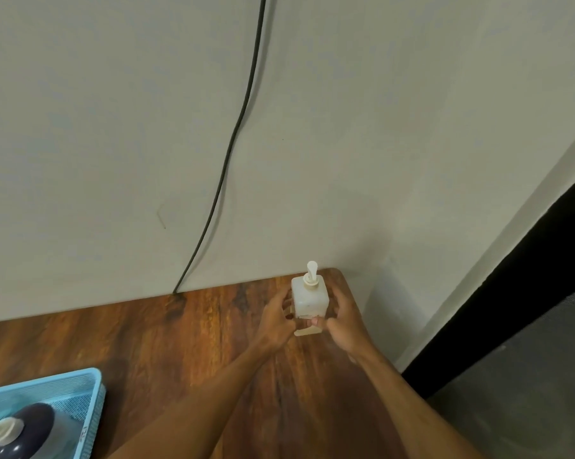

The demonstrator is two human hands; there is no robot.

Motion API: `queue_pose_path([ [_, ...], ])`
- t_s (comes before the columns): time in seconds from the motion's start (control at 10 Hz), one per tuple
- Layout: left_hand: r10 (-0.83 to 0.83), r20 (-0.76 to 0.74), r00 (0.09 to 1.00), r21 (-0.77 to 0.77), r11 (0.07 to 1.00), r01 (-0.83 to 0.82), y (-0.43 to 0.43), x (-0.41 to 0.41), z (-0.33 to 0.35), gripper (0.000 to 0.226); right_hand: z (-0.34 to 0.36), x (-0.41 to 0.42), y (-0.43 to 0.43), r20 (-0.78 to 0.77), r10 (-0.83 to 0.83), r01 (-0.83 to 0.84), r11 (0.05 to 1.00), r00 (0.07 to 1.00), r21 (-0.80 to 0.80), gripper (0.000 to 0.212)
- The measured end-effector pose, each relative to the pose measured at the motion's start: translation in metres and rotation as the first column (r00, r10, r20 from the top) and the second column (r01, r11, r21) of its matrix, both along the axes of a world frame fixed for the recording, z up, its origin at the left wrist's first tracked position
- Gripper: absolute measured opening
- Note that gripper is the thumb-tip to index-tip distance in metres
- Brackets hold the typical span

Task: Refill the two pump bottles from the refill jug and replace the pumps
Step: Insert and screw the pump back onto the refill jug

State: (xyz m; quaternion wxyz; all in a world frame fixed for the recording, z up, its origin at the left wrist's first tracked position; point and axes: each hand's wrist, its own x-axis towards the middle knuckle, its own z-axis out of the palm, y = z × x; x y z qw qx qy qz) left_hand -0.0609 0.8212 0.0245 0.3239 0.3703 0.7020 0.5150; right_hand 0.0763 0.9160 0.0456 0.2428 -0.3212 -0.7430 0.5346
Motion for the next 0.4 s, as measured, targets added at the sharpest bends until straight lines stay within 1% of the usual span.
queue_pose_path([
  [0.1, -0.014, 0.002, 1.0, -0.008, 1.0, 0.014, 0.001, -0.004, -0.002, 0.088, -0.002, -0.003, 0.003, 0.016, 0.001, -0.001, 1.0, 1.0, -0.002, 0.086],
  [0.2, -0.026, -0.019, 0.999, -0.056, 0.998, 0.025, -0.006, -0.006, 0.003, 0.094, 0.0, 0.0, 0.0, -0.029, 0.018, -0.018, 0.999, 0.999, -0.03, 0.092],
  [0.3, -0.026, -0.087, 0.996, -0.089, 0.996, 0.018, -0.021, -0.009, 0.013, 0.104, 0.008, 0.006, -0.004, -0.097, 0.034, -0.042, 0.995, 0.995, -0.089, 0.098],
  [0.4, 0.024, -0.164, 0.986, -0.086, 0.996, -0.039, -0.048, -0.007, 0.04, 0.105, 0.012, 0.016, -0.027, -0.075, -0.048, 0.036, 0.988, 0.996, -0.152, 0.096],
])
